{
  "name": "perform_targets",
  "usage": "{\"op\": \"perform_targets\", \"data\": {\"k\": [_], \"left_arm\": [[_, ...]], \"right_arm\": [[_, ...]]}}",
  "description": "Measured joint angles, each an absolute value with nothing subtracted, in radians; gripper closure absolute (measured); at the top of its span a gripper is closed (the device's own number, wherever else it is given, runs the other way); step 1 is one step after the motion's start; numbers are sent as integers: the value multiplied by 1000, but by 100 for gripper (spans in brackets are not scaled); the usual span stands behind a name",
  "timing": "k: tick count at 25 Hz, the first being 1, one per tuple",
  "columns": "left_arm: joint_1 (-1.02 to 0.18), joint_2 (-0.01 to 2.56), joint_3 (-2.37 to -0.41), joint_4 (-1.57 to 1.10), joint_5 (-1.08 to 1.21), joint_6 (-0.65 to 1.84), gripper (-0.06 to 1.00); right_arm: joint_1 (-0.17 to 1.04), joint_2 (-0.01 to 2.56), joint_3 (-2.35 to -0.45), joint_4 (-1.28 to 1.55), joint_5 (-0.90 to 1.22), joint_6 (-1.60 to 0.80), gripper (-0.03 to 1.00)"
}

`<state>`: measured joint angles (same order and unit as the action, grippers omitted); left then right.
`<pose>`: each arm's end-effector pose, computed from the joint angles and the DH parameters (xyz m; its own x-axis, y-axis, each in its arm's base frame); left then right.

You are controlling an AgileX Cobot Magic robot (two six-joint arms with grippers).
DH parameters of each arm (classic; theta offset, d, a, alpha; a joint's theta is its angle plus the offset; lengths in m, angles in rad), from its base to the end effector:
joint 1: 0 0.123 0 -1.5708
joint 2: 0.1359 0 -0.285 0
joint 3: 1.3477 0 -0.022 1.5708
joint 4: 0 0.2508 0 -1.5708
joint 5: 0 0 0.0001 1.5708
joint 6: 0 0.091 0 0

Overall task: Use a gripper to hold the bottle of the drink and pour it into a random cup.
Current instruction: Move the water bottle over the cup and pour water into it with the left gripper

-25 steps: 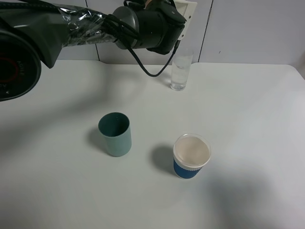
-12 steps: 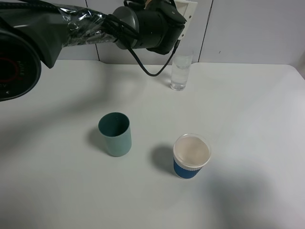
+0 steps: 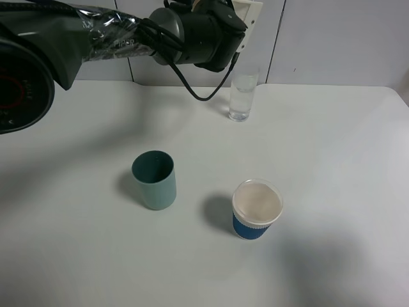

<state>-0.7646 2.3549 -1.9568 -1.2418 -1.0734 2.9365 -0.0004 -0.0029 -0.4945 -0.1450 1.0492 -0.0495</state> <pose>0.4288 -0.3065 0.2512 -0.2488 0.9424 0.2234 -0.0668 -0.2468 0.9668 -0.0046 -0.0114 0.2774 -0.4544 -0.1207 -0.8826 0.0577 0.9847 -0.1644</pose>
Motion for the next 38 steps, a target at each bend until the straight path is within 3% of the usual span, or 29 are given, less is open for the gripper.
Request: {"op": "perform_targets", "data": {"k": [38], "left_arm": [[-763,2355,-1957,-1074,-1068,2936,45]], "right_arm": [[0,-3,-494,-145,1049,-49,23]]}}
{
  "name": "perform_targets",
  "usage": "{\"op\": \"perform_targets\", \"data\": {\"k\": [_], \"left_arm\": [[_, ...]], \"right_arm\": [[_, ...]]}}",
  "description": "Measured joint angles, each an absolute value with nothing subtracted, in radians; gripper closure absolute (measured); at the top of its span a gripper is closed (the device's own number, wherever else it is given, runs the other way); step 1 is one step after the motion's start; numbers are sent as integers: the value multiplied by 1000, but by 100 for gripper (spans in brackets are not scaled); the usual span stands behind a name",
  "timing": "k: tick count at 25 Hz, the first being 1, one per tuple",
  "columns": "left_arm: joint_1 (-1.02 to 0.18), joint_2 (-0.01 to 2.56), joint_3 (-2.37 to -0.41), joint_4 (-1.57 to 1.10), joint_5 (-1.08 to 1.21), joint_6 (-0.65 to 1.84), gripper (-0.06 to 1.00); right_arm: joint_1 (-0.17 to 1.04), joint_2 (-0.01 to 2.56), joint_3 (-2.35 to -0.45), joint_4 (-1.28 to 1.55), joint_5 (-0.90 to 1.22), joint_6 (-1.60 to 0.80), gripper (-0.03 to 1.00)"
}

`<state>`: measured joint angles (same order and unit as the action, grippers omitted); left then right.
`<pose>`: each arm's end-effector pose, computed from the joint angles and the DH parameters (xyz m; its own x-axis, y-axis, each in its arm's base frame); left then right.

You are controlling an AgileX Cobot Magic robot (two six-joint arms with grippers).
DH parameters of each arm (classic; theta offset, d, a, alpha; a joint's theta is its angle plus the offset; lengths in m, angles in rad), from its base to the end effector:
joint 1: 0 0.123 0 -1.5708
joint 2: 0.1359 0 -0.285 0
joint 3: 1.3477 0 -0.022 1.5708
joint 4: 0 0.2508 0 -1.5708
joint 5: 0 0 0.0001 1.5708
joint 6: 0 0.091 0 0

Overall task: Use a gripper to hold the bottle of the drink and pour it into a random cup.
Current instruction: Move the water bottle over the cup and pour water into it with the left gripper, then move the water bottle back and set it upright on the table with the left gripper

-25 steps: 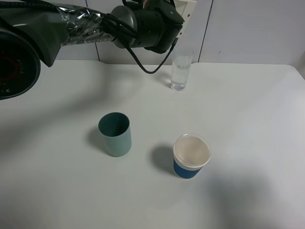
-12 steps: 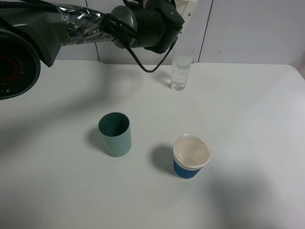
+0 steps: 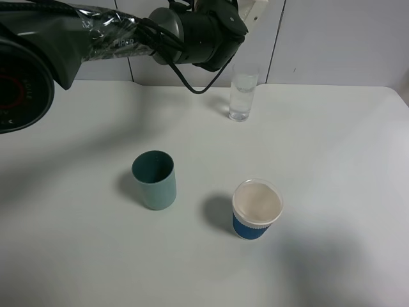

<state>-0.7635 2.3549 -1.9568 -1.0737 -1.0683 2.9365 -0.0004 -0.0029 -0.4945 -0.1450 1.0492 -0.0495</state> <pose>0.4282 -0.3129 0.2626 -0.2263 0.9247 0.3061 -0.1855 -0.3494 0.9184 -0.0046 -0.0114 0.2774 -0.4544 -0.1207 -0.8826 0.0577 0.9847 -0.1644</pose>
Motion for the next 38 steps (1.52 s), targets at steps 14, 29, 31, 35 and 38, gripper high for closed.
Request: {"op": "perform_targets", "data": {"k": [14,29,31,35,38], "left_arm": [[-763,2355,-1957,-1082,-1068,2936,45],[-752,2323,-1955,-1567,-940,2769,45],[-752,2292,-1955,-1610,-913,2723,45],[-742,2211,-1955,-1656,-869,2498,45],[-732,2165,-1955,-1656,-858,2321,45]], "right_arm": [[0,-3,-494,-145,1049,-49,23],[0,-3,-494,-145,1049,-49,23],[0,-3,-494,-145,1049,-49,23],[0,-3,-494,-145,1049,-49,23],[0,-3,-494,-145,1049,-49,23]]}}
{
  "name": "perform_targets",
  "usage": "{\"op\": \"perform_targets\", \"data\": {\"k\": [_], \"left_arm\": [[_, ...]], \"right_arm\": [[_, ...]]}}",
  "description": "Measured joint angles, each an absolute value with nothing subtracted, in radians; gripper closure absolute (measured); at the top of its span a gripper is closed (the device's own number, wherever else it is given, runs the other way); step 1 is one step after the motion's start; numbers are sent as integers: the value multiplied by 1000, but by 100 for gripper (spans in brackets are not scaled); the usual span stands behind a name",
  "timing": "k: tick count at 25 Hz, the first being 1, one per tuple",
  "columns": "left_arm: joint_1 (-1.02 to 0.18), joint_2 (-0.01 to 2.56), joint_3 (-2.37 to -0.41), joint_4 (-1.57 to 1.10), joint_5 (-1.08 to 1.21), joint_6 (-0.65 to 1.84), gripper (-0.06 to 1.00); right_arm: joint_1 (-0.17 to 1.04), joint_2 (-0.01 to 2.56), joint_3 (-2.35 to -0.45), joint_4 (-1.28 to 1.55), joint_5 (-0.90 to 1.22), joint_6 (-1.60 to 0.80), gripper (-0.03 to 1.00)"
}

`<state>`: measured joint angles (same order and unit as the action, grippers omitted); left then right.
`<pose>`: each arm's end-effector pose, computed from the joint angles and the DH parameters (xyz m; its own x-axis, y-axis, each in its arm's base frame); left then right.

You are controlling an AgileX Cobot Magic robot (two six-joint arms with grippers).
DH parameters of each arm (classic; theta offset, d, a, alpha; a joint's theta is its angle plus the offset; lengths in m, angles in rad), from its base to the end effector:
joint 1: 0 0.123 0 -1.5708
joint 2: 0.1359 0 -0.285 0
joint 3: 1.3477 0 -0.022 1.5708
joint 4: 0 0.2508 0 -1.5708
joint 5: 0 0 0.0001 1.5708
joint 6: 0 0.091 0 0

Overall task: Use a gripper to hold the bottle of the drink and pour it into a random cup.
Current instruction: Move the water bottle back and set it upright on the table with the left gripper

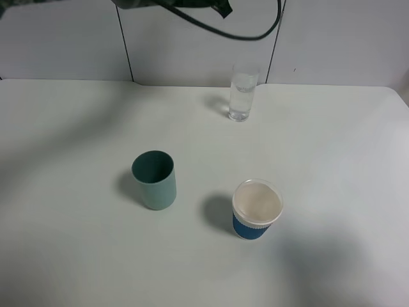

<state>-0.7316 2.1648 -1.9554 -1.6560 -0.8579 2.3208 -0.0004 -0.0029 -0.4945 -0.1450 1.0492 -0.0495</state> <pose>0.4179 -0.2831 0.3136 -0.1952 0.6886 -0.6984 0.0064 0.7130 0.7012 -0.0046 -0.0114 0.2774 -0.4544 -0.1207 -0.8826 0.0577 0.9847 -0.1644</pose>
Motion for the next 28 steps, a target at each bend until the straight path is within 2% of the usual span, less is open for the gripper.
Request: {"op": "perform_targets", "data": {"k": [8,16,23,28], "left_arm": [[-712,2066,-1955,-1659,-786,2021,45],[-710,2054,-1955,-1619,-505,1784,45],[-710,2054,-1955,-1255,-76,1263,45],[-703,2054,-1955,-993,186,994,45]], "right_arm": [[0,-3,-494,-145,1049,-49,23],[0,-3,-494,-145,1049,-49,23],[0,-3,-494,-145,1049,-49,23],[0,-3,-494,-145,1049,-49,23]]}}
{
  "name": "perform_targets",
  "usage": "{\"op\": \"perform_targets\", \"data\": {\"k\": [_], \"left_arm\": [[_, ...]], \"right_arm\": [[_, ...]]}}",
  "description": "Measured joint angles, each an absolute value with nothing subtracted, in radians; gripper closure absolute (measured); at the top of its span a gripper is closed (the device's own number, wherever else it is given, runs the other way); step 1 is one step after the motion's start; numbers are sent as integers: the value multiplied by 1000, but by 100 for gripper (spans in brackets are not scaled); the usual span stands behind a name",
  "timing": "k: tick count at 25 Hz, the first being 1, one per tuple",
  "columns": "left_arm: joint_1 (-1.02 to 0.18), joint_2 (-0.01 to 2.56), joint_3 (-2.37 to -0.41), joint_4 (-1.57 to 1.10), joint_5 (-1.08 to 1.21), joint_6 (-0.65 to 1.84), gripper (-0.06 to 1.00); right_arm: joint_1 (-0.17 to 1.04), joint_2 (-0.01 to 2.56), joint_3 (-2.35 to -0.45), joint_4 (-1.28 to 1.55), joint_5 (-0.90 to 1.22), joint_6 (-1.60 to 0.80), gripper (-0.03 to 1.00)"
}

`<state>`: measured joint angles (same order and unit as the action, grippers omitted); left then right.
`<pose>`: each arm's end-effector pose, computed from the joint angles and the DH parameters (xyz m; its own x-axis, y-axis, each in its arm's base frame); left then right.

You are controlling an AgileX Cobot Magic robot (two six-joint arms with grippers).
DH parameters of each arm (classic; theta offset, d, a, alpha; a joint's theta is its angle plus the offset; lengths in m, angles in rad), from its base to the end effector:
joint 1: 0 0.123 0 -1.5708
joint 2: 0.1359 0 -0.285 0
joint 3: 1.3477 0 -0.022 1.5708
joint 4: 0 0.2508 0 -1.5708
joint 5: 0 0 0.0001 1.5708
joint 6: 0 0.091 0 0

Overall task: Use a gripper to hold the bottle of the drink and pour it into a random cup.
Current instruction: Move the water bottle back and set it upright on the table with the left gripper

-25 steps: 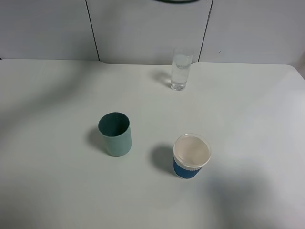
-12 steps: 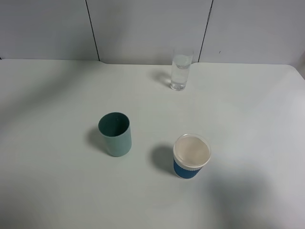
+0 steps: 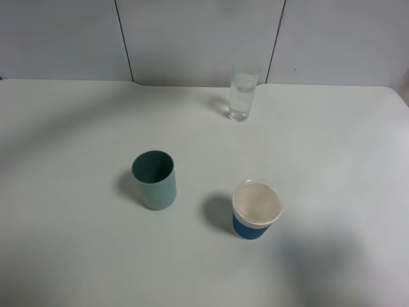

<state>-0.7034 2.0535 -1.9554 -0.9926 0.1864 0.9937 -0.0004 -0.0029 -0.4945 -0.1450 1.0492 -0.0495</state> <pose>0.3764 -0.3379 0.3642 -0.0796 0.0793 -0.9937 0.7573 0.6530 -0.0085 -0.0046 -0.0114 0.2774 -0.4544 -0.1207 -0.8826 0.0577 0.9847 -0.1644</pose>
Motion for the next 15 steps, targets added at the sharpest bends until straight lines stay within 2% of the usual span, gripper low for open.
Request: {"op": "perform_targets", "data": {"k": [6,15], "left_arm": [[-624,2054,-1955,-790,530,815,45],[-489,2053,-1955,-669,756,699,45]], "right_arm": [[0,-3,-494,-145,1049,-49,23],[0,-3,-494,-145,1049,-49,23]]}}
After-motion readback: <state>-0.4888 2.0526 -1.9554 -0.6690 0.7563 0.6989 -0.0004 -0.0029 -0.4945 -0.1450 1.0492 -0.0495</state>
